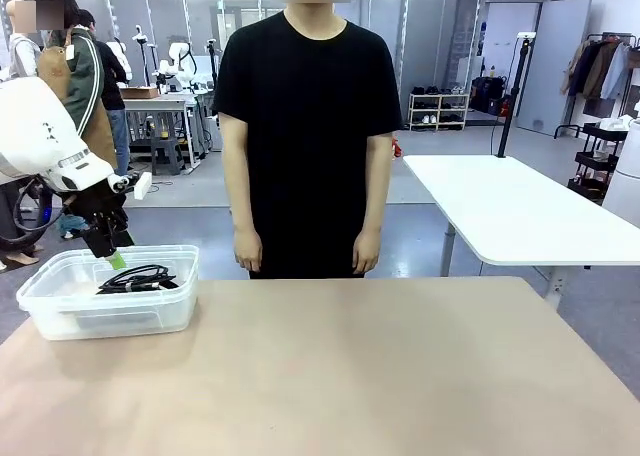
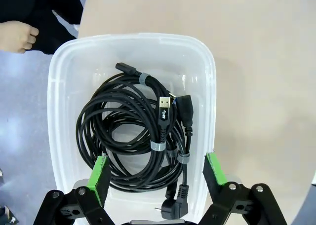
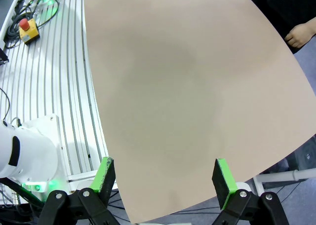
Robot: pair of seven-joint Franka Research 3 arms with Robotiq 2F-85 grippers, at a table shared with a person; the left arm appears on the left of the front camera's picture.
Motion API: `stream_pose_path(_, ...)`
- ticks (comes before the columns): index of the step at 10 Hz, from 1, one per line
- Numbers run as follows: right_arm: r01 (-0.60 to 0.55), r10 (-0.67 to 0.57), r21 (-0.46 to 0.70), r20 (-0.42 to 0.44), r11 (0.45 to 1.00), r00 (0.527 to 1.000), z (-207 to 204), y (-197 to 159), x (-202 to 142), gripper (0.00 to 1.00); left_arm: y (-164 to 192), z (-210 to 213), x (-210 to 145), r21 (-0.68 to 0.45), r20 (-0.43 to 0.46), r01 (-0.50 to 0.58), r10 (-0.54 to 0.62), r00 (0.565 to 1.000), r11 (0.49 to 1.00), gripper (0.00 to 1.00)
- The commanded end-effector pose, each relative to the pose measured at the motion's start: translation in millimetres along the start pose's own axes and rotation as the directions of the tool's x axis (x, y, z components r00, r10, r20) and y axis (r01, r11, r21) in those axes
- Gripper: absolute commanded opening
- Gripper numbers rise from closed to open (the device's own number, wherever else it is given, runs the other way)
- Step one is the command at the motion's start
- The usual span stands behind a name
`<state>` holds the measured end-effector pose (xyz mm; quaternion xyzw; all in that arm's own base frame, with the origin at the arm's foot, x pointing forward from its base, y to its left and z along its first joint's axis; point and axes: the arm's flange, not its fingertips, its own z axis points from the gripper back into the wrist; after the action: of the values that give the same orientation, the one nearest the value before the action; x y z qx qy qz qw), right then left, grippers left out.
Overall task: Organize and store the cables.
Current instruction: Place the USB Extension Cable into the Organizing box.
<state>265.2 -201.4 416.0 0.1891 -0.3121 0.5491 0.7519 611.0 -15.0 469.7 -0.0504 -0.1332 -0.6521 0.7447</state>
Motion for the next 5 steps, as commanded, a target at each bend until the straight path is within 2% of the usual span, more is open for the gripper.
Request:
stream_pose_path(1,0.016,-0.016,-0.004,0.005,1.0,1.0,1.2,-0.7,1.9,1.0,-12.5,2.9,0.4,0.061,-0.017,-0.063,0.064,0.998,0.996,1.0)
stream_pose_path(2,0.016,-0.016,-0.004,0.005,1.0,1.0,1.2,-0.7,1.9,1.0,0.0,0.0,0.0,0.0,0.0,0.0,0.0,1.0,1.0,1.0)
stream_pose_path(5,0.016,-0.016,-0.004,0.005,1.0,1.0,1.2,-0.7,1.9,1.0,0.0,0.0,0.0,0.0,0.0,0.0,0.0,1.0,1.0,1.0)
